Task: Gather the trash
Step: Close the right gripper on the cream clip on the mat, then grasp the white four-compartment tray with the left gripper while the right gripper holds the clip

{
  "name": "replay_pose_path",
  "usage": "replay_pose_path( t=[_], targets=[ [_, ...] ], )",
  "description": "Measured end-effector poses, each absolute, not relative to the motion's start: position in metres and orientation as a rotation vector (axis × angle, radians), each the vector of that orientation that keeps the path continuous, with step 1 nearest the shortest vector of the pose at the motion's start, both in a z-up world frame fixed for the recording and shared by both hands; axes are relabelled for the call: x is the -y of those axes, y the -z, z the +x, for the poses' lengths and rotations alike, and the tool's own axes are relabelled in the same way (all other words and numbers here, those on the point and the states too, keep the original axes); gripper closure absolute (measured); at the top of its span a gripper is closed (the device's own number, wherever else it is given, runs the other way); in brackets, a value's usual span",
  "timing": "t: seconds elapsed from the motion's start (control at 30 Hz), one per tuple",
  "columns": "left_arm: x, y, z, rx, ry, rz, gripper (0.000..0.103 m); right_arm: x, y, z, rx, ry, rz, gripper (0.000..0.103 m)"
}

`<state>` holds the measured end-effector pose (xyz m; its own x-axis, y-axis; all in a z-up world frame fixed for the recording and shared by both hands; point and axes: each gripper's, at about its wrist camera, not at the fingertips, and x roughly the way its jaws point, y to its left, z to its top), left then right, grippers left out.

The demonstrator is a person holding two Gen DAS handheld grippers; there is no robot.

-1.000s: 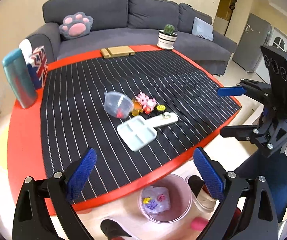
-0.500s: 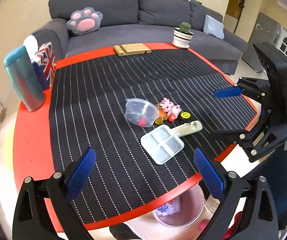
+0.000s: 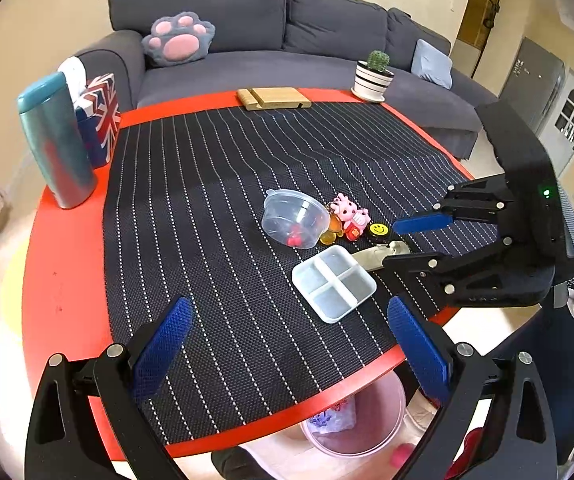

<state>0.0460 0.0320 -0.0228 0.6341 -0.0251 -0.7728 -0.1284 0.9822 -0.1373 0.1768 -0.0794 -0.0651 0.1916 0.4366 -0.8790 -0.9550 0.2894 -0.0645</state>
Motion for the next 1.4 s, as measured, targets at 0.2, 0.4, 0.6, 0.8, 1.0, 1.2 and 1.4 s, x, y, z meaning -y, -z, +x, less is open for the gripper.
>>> replay_pose_path(
  t=[0.2, 0.4, 0.6, 0.8, 1.0, 1.2, 1.4],
  targets=[
    [-0.033, 0.023, 0.046, -0.881, -0.059, -0.189, 0.008, 0.080, 0.069, 0.177, -0.886, -1.097, -0.746, 0.083],
    [-0.032, 0.024, 0.048, -0.887, -0.057, -0.188, 0.008, 0.083, 0.067, 0.179, -0.876, -1.090, -0.742, 0.095],
    [-0.028, 0.027, 0.052, -0.899, -0.059, -0.182, 0.008, 0.090, 0.058, 0.179, -0.861, -1.102, -0.711, 0.097],
    [-0.020, 0.027, 0.063, -0.913, -0.058, -0.170, 0.008, 0.099, 0.046, 0.186, -0.853, -1.110, -0.649, 0.097],
    [-0.014, 0.028, 0.078, -0.952, -0.073, -0.163, 0.008, 0.110, 0.034, 0.197, -0.839, -1.098, -0.590, 0.097],
    [-0.003, 0.027, 0.101, -1.014, -0.091, -0.170, 0.008, 0.122, 0.028, 0.210, -0.837, -1.074, -0.548, 0.097],
    [0.007, 0.030, 0.124, -1.085, -0.147, -0.193, 0.008, 0.136, 0.021, 0.229, -0.832, -1.037, -0.489, 0.097]
  ],
)
